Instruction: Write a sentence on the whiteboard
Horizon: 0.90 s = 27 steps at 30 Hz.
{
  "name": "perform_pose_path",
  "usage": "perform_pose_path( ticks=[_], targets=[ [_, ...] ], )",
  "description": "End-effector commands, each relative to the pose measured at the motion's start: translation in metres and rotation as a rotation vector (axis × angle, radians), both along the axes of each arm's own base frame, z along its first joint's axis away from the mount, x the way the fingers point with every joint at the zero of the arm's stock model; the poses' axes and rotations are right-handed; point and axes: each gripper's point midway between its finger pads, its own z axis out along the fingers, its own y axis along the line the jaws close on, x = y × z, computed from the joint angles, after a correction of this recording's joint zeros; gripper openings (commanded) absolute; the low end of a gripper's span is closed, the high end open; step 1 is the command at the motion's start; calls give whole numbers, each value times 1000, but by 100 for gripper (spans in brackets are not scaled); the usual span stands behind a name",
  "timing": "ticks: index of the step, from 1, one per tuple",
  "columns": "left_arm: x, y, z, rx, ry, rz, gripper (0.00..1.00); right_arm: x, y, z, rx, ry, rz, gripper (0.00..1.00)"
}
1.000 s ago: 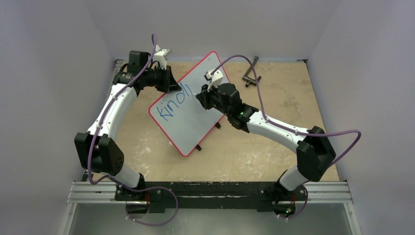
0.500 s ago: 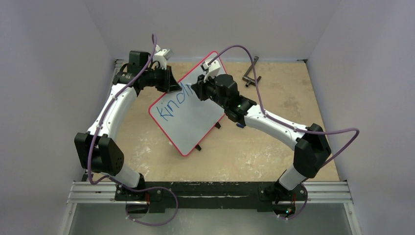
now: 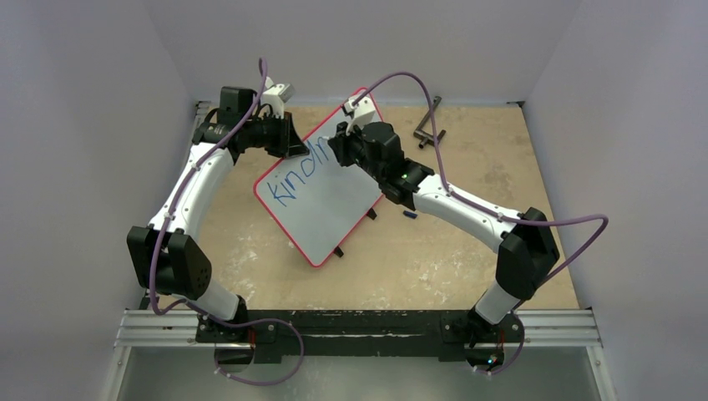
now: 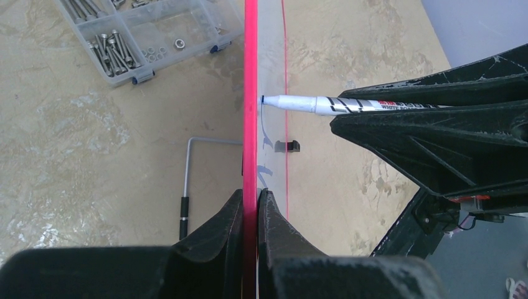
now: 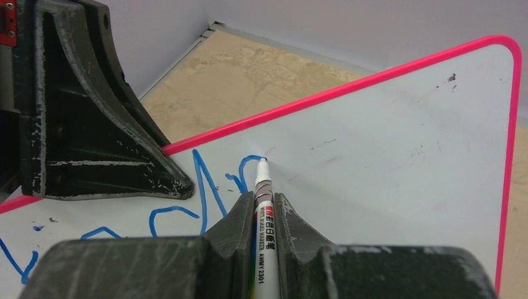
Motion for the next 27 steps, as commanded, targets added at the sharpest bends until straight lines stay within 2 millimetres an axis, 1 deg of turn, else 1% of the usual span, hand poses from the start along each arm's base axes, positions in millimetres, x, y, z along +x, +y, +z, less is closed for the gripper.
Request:
perform_pose_path(
  ticks=[1, 12, 15, 21, 27],
  targets=[
    [-15, -8, -7, 35, 11, -73, 0, 5, -8, -7, -15, 16, -42, 0],
    [-15, -8, -7, 36, 10, -72, 0, -13, -17, -35, -31, 73, -15, 0],
    [-15, -8, -6, 36, 8, -72, 0, -17, -20, -39, -32, 83, -17, 0],
    [-15, -8, -7, 36, 10, -71, 0, -20, -23, -34, -27, 81, -16, 0],
    [-16, -8, -7, 36, 11, -71, 0, -23, -28, -12, 4, 48, -22, 0]
  ],
)
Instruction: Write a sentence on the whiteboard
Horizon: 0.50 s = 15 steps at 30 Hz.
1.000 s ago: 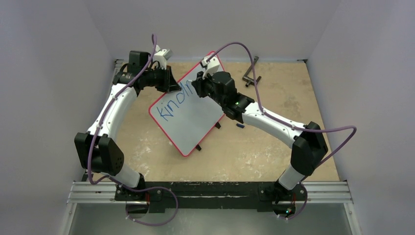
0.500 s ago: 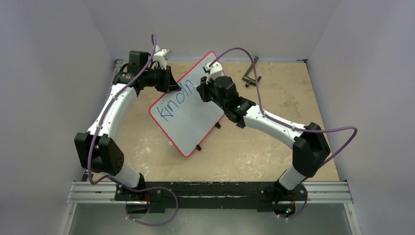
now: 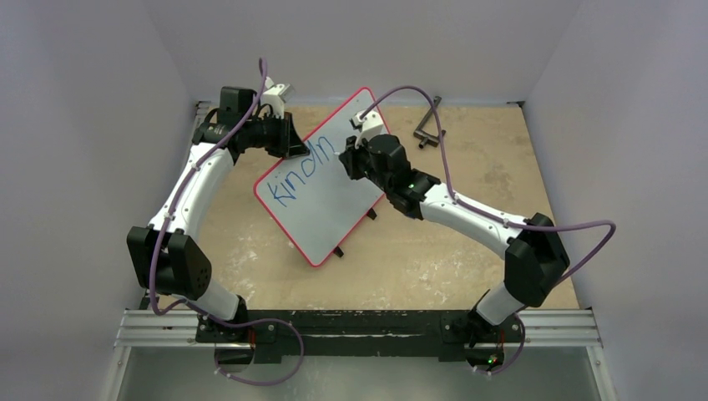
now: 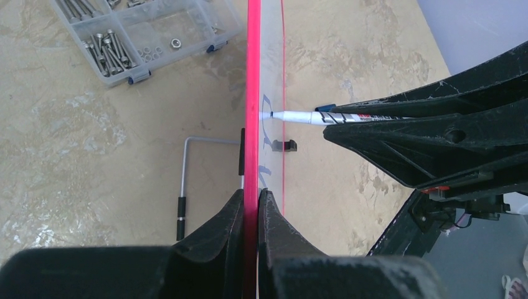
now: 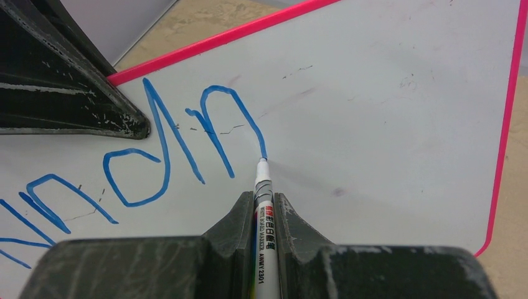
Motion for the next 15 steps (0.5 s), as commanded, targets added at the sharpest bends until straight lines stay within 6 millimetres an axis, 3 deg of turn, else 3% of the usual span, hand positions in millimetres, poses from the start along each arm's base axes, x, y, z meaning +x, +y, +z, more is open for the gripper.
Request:
perform_pose_path(
  ticks=[1, 8, 15],
  targets=[
    [-15, -7, -7, 41, 5, -70, 0, -8, -5, 34, 60, -40, 3, 0],
    [-15, -7, -7, 42, 3, -70, 0, -8, -12, 70, 104, -109, -20, 0],
    [-15, -7, -7, 43, 4, -69, 0, 4, -7, 79, 101, -133, -36, 0]
  ],
)
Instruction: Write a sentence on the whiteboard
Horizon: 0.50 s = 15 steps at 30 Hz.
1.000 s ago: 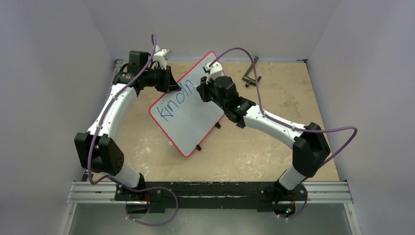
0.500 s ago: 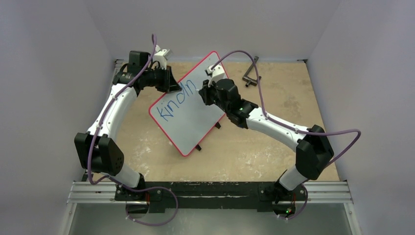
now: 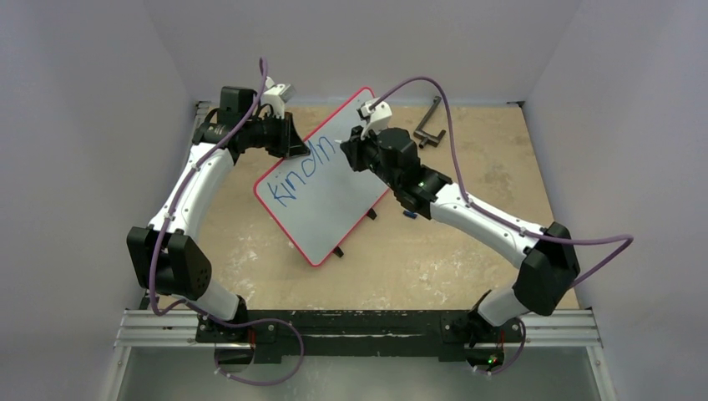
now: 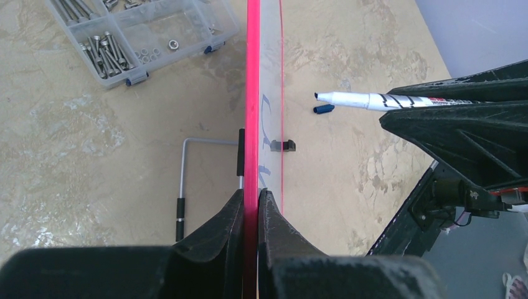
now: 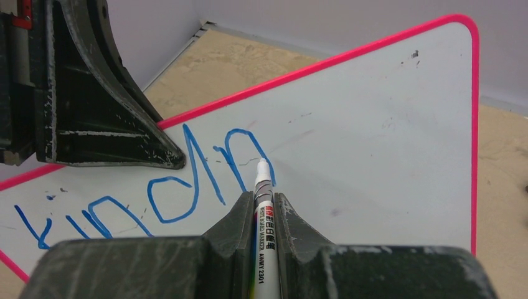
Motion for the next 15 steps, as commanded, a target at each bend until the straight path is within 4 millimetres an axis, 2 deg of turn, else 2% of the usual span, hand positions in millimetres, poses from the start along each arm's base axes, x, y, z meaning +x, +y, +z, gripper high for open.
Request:
perform_pose_path(
  ticks=[1, 10, 15],
  targets=[
    [-14, -5, -8, 46, 10, -59, 0, 12, 3, 32, 45, -65, -28, 0],
    [-13, -5, -8, 48, 11, -55, 0, 34, 8, 24, 51, -48, -35, 0],
    [-13, -5, -8, 47, 10, -55, 0, 38, 8, 15, 43, -34, -36, 0]
  ],
)
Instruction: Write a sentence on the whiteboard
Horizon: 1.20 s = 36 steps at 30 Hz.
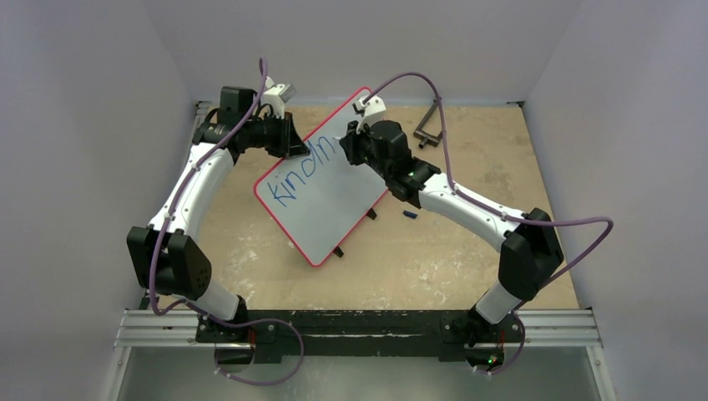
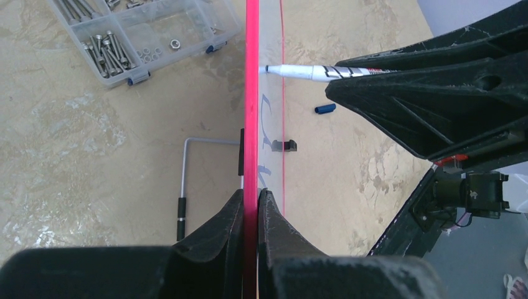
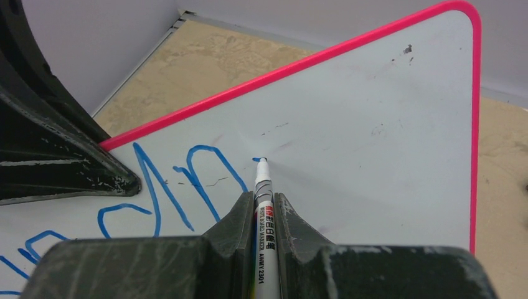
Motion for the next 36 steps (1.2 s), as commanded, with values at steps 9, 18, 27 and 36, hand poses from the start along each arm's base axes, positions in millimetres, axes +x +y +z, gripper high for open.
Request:
perform_pose_path(
  ticks=[9, 18, 27, 36],
  targets=[
    [-14, -6, -8, 45, 13, -57, 0, 17, -8, 31, 66, -53, -35, 0],
    [-14, -6, -8, 44, 15, -59, 0, 14, 3, 42, 82, -68, 35, 0],
    [-14, -6, -8, 44, 15, -59, 0, 7, 7, 25, 68, -40, 75, 0],
    [-14, -6, -8, 43, 14, -59, 0, -4, 1, -4, 48, 7, 84, 0]
  ],
)
